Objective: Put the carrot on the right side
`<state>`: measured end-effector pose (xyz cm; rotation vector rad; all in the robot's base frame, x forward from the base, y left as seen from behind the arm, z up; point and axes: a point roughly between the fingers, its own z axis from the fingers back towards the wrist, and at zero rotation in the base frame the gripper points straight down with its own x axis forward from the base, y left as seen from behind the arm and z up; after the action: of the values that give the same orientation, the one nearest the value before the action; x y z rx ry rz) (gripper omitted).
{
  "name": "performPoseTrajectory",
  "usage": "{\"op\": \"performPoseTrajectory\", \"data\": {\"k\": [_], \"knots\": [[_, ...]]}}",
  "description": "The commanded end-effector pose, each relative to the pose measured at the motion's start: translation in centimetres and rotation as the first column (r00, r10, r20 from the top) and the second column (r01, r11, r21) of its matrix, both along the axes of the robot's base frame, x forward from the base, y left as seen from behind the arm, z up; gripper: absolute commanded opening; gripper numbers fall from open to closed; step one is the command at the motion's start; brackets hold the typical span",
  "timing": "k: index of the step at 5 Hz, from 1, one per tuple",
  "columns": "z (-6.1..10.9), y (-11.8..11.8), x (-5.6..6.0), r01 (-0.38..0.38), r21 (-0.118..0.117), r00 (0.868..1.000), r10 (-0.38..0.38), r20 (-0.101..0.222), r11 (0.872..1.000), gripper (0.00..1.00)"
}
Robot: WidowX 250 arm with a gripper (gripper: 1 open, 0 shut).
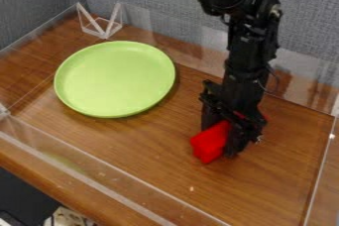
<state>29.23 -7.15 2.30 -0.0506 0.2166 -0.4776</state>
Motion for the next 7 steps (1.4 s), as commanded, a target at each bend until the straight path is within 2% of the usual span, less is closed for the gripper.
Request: {"op": "performPoseTrajectory", "data": {"k": [1, 2, 3, 4, 5, 7], "knots": [[0.3, -0.8, -0.4, 0.005, 0.000, 1.000, -0.005, -0.004, 1.000, 1.00], [0.3, -0.6, -1.1, -0.090, 0.002, 0.996, 0.090, -0.018, 0.996, 1.00], [0.4, -0.3, -1.8, -0.179, 0.008, 0.983, 0.179, -0.035, 0.984, 1.00], [0.4, -0.5, -2.0, -0.188, 0.016, 0.981, 0.189, -0.053, 0.982, 0.00], [0.4, -0.8, -2.0, -0.192, 0.023, 0.979, 0.193, -0.064, 0.981, 1.00], [0.3, -0.1, -0.8, -0.201, 0.037, 0.976, 0.203, -0.076, 0.979, 1.00]]}}
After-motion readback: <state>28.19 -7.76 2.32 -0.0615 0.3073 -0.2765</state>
